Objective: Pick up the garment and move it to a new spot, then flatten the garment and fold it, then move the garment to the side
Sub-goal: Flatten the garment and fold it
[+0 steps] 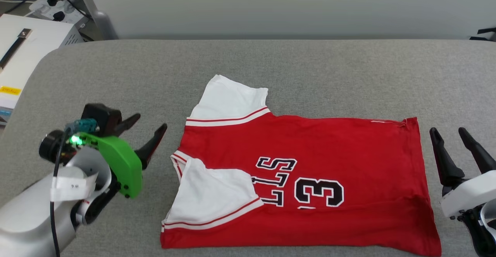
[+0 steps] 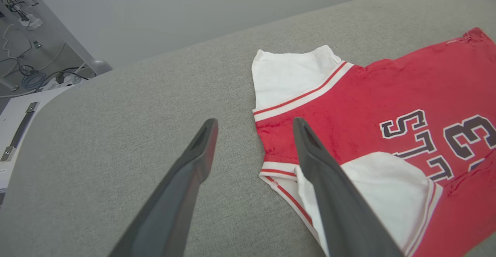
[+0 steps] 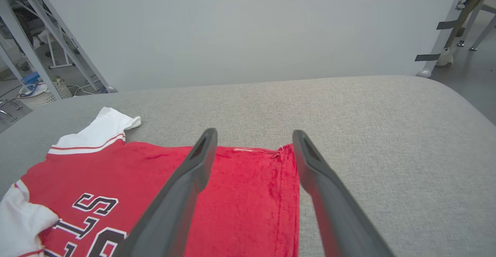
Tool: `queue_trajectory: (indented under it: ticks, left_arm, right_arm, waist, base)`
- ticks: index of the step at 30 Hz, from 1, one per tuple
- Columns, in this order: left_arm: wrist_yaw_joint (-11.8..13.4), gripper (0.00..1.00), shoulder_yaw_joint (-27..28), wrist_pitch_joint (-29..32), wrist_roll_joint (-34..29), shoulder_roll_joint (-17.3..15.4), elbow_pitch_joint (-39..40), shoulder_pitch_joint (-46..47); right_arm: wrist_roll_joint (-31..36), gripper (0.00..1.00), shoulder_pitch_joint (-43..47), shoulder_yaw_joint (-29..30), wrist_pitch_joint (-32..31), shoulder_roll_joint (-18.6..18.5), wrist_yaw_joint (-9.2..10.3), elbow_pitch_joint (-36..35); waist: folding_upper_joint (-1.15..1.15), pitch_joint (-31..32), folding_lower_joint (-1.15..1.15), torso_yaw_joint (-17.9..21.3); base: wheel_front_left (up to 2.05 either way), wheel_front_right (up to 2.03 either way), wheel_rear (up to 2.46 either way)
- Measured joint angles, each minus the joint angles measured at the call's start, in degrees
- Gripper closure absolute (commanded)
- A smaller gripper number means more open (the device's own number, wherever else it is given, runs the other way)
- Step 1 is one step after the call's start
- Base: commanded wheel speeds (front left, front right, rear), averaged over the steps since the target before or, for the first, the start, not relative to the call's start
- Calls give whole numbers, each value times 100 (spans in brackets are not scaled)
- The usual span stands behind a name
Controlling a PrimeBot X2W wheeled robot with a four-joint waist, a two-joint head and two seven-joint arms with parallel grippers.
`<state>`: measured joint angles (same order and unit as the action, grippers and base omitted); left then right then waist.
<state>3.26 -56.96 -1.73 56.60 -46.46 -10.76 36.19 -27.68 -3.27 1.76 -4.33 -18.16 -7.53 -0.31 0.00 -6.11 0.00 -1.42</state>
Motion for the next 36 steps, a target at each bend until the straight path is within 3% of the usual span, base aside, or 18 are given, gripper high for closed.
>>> queue_trajectory:
  ticks: [7,15,19,24,29,36]
  left_arm:
    - [-400,0,155,471,-87,280,-458,1177]
    - [-943,0,91,2271,450,597,-1291,2592]
    - [-1009,0,-57,3109,603,754,-1633,3222]
    - [-1016,0,-252,3715,598,1001,-2103,3707]
    - [-1034,0,-402,4019,600,1214,-2576,3940]
    - [-1058,0,-787,4139,421,1261,-2904,4122]
  right_arm:
    - [565,0,-47,91,164,537,0,-750]
    - [746,0,-324,-144,166,700,0,-999]
    - [755,0,-519,-196,231,706,0,-995]
    - [754,0,-801,-327,321,708,0,-942]
    - [731,0,-1069,-432,453,706,0,-790]
    - [670,0,-1259,-544,621,682,0,-499]
  waist:
    - [0,-350,0,141]
    - [0,-981,0,405]
    - [0,-1340,0,541]
    - [0,-1770,0,698]
    - [0,-2167,1,851]
    - [0,-2530,1,1043]
  base:
    - [0,0,0]
    - [0,0,0]
    - [0,0,0]
    - [0,0,0]
    - [0,0,0]
    - [0,0,0]
